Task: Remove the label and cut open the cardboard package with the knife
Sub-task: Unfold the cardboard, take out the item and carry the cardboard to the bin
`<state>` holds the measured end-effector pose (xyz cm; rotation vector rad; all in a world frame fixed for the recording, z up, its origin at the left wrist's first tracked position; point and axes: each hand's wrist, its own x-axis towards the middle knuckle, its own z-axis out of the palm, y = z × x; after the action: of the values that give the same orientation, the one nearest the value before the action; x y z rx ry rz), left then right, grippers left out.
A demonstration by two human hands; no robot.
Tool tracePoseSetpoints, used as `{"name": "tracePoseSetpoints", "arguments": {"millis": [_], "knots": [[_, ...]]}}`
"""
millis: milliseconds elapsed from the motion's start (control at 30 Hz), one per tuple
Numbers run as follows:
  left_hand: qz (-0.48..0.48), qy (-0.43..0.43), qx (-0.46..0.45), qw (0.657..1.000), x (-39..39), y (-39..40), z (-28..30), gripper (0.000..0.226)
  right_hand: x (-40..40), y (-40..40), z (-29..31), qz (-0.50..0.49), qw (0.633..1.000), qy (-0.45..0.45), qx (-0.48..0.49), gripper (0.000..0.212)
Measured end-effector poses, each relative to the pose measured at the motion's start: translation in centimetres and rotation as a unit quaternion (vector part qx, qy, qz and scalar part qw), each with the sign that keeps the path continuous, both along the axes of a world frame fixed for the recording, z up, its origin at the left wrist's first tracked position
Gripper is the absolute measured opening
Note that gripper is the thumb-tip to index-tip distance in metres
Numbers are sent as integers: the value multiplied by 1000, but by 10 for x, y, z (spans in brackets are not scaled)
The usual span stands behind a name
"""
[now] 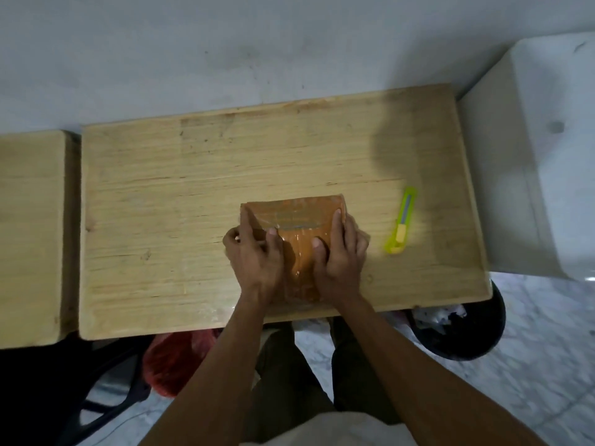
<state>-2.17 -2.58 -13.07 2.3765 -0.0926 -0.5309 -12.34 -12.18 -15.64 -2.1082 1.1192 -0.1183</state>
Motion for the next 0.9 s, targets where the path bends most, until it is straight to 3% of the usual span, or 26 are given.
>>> {"name": "tracePoseSetpoints", "arguments": {"millis": [133,233,367,533,733,833,900], "knots": [[10,22,-28,999,-9,18,18,45,-8,-19,20,56,995,14,82,61],[78,38,-127,988,-23,32,29,45,-17,-23,34,91,984,9,156,59],[75,42,-190,978,-32,34,59,41,-37,-26,51,57,980,-29,189,64],[-107,110,-186,970,-38,24,77,68,-67,-23,82,-80,985,-112,104,68],[-244,28,-162,956,-66,19,91,55,-122,26,99,-180,980,-74,38,70],[-322,17,-150,935,-84,12,85,58,-170,52,96,-186,979,-81,28,79],[-394,25,-138,909,-107,7,81,61,-203,66,98,-243,966,-80,31,78]]}}
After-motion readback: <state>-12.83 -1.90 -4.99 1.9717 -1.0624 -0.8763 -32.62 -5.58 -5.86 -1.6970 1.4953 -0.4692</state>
